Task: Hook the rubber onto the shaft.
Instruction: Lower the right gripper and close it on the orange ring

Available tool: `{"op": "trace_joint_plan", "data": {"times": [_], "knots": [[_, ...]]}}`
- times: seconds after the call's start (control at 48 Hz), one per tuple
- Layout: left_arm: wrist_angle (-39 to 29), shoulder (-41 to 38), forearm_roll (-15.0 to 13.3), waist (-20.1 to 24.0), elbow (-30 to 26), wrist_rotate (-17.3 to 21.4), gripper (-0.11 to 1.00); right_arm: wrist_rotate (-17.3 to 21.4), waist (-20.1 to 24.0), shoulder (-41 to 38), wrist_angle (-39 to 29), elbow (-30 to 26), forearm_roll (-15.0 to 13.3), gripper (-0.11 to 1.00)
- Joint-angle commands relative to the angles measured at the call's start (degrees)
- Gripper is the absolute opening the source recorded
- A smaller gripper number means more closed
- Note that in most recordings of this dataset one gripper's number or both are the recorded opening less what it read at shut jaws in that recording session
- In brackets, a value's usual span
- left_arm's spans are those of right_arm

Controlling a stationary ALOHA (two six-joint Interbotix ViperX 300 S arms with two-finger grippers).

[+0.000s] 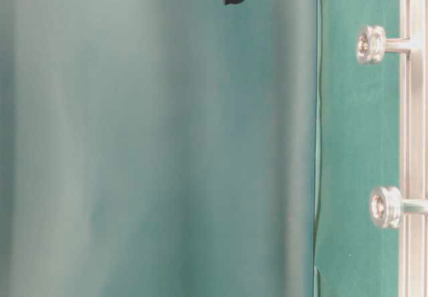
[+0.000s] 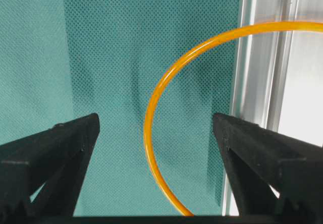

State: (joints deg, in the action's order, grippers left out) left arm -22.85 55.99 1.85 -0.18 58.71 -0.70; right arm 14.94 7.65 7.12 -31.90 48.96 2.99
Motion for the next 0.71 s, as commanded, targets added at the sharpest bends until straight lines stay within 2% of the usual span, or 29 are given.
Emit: {"op": "trace_joint_plan", "data": {"times": [0.0,0.292,0.375,0.437,0.625,0.687], "knots": [[0.3,-0.4,0.1,0.0,-1.8,0.0,0.0,0.1,0.1,0.4,0.4,-0.4,0.2,0.97],[0.3,-0.4,0.2,-0.1,-1.8,0.0,0.0,0.1,0.1,0.4,0.3,-0.4,0.1,0.95],[0.3,-0.4,0.1,-0.1,-1.8,0.0,0.0,0.1,0.1,0.4,0.3,-0.4,-0.1,0.9],[0.3,-0.4,0.1,-0.1,-1.8,0.0,0.0,0.1,0.1,0.4,0.2,-0.3,-0.3,0.79],[0.3,-0.4,0.1,-0.1,-1.8,0.0,0.0,0.1,0.1,0.4,0.4,-0.2,-0.7,0.28],[0.3,-0.4,0.1,-0.1,-1.8,0.0,0.0,0.1,0.1,0.4,0.4,-0.3,-0.8,0.15]]}}
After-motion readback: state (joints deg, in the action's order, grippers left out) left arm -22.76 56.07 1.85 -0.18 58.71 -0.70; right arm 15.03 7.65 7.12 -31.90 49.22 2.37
